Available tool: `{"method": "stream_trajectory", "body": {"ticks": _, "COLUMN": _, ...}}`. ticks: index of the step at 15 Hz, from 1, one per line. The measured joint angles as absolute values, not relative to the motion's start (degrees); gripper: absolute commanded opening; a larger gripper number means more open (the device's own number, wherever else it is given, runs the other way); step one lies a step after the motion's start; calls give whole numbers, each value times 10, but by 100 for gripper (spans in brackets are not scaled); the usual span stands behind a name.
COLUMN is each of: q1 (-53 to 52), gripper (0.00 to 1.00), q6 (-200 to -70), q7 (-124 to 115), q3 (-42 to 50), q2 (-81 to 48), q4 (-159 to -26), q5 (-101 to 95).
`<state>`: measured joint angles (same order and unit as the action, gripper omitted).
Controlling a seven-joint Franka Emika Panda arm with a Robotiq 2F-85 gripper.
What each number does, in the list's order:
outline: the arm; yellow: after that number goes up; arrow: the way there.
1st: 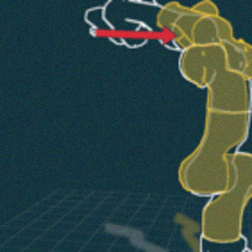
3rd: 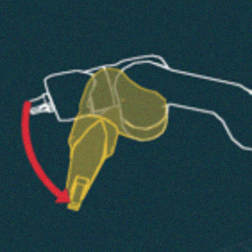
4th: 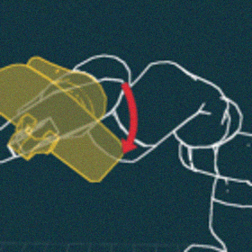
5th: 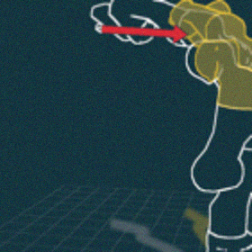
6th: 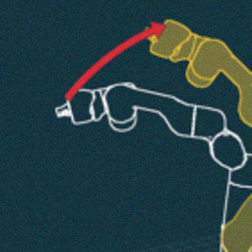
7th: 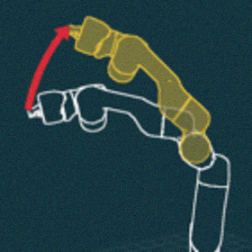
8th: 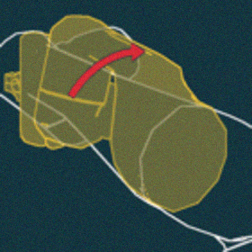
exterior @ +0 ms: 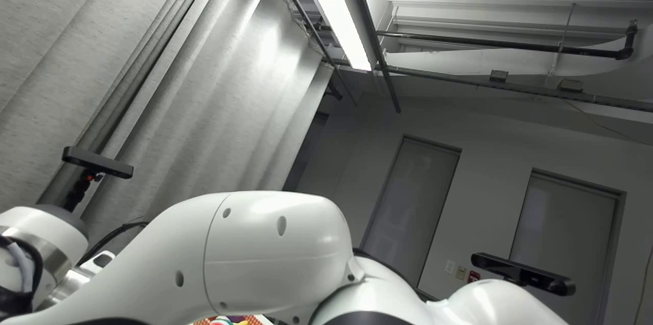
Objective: Pick up the bowl on the right and pout its contents in the bowl on the left.
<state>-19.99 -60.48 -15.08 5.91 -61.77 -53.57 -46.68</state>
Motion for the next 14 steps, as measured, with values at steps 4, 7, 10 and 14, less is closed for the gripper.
{"method": "stream_trajectory", "body": {"ticks": 4, "q1": -200, "gripper": 1, "q6": -604, "q7": -151, "q3": 59, "q2": -626, "q4": -525, "q5": -467}}
{"method": "stream_trajectory", "body": {"ticks": 7, "q1": -201, "gripper": 1, "q6": -600, "q7": -151, "q3": 59, "q2": -630, "q4": -518, "q5": -467}}
{"method": "stream_trajectory", "body": {"ticks": 10, "q1": -204, "gripper": 1, "q6": -578, "q7": -151, "q3": 59, "q2": -636, "q4": -509, "q5": -467}}
{"method": "stream_trajectory", "body": {"ticks": 14, "q1": -213, "gripper": 1, "q6": -564, "q7": -151, "q3": 60, "q2": -646, "q4": -500, "q5": -468}}
